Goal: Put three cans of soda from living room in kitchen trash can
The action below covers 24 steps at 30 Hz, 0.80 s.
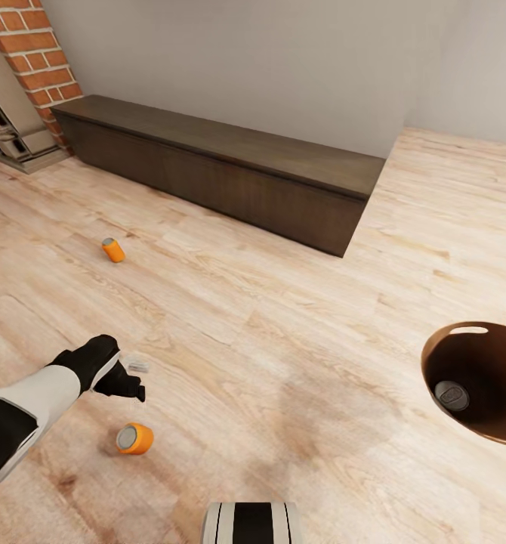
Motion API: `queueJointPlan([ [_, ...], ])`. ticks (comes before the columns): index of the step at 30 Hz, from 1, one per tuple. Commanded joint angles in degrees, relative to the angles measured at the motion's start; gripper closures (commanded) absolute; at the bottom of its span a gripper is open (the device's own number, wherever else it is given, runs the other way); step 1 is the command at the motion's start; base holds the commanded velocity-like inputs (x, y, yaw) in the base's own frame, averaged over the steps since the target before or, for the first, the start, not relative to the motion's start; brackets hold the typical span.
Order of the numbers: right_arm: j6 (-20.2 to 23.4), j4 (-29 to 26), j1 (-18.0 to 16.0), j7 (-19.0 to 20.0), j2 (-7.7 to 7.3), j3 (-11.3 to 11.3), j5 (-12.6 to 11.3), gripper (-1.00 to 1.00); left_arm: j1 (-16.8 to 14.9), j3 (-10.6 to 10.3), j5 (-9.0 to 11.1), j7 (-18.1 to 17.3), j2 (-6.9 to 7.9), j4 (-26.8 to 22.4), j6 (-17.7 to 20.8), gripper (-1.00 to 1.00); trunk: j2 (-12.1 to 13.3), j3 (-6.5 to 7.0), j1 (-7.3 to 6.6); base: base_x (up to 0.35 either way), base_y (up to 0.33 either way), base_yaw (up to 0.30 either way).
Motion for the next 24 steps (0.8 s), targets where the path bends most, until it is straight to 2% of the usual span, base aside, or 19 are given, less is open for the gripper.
queueJointPlan([
  [1,0.25,0.01,-0.03,0.38,0.01,-0.01,-0.01,1.0,0.02,-0.08,-0.12,0.01,-0.19,-0.02,-0.1,-1.0,0.0,0.0,-0.01,0.0,0.0,0.0],
  [5,0.25,0.01,-0.03,0.38,0.03,0.0,0.01,1.0,0.21,-0.15,-0.15,-0.02,-1.74,-0.02,-0.29,-1.0,0.0,0.0,-0.01,0.0,0.0,0.0],
  [7,0.25,0.01,-0.03,0.38,0.04,-0.04,0.02,1.0,0.44,-0.25,-0.29,0.0,-3.04,0.01,-0.34,-1.0,0.0,0.0,-0.01,0.0,0.0,0.0],
  [9,0.25,0.0,-0.03,0.38,0.03,-0.06,0.02,1.0,0.82,-0.29,-0.38,0.01,-3.49,0.01,-0.36,-1.0,0.0,0.0,-0.01,0.0,0.0,0.0],
  [22,0.25,0.0,-0.03,0.38,0.13,0.01,0.03,1.0,1.25,-0.14,-0.53,0.11,-3.86,0.1,-0.38,-1.0,-0.18,-2.88,0.33,0.0,0.0,0.0],
  [24,0.25,0.0,-0.03,0.38,0.13,0.01,0.03,1.0,1.25,-0.11,-0.49,0.11,-3.82,0.1,-0.38,-1.0,-0.18,-2.88,0.33,0.0,0.0,0.0],
])
